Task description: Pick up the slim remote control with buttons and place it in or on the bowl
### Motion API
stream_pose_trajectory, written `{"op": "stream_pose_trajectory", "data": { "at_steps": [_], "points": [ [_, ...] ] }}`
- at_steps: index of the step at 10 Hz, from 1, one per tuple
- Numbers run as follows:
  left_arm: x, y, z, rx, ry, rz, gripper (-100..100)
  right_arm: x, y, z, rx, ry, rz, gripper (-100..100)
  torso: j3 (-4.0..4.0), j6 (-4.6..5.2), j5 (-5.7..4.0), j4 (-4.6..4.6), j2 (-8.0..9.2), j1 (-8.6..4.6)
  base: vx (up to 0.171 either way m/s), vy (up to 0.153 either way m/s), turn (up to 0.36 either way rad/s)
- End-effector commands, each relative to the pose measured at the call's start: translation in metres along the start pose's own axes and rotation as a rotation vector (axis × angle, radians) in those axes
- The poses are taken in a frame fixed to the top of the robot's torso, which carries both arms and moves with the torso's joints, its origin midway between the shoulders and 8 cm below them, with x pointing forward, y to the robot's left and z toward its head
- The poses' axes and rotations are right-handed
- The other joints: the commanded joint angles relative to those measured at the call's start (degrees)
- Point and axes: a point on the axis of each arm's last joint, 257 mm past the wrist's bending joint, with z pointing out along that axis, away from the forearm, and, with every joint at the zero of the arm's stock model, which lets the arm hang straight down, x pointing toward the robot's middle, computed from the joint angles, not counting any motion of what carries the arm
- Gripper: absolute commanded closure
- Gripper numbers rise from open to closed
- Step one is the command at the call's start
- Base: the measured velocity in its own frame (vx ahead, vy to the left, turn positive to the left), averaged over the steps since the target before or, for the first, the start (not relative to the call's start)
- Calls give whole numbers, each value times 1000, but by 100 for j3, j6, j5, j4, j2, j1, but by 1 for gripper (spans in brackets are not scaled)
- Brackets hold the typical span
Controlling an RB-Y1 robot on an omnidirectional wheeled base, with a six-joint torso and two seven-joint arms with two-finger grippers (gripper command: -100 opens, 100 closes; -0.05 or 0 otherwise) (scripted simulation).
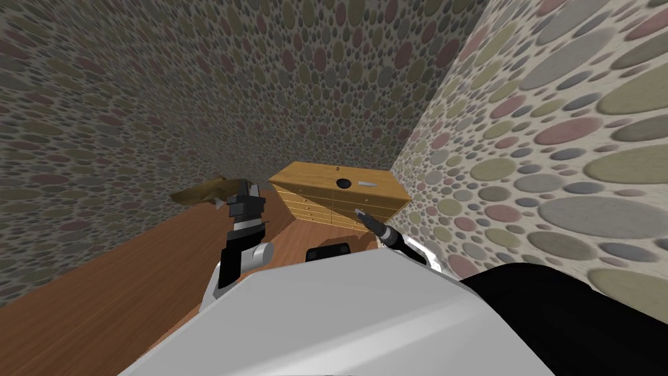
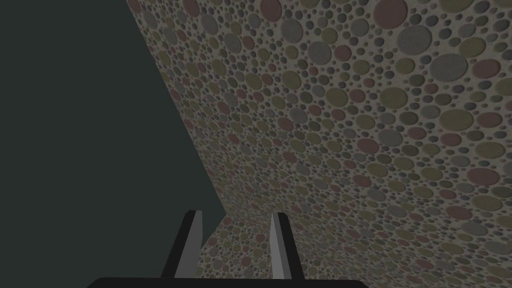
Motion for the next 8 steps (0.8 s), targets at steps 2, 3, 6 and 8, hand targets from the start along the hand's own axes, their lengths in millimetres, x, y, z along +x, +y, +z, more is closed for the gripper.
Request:
{"op": "stream_pose_trajectory", "data": {
  "at_steps": [2,3,6,8],
  "points": [
    [0,0,0,0,0,0,0,9,-10,-11,21,71,-21,-100,0,4,-1,0,0,-3,9,24,42],
    [0,0,0,0,0,0,0,21,-25,-25,51,139,-40,-100,2,6,-2,1,4,-9,10,30,221],
    [0,0,0,0,0,0,0,30,-42,-48,92,256,-79,-100,-1,2,-1,0,-2,-5,18,27,122],
    [0,0,0,0,0,0,0,37,-58,-67,127,334,-106,-100,1,6,-2,0,2,-11,17,14,122]
  ]
}}
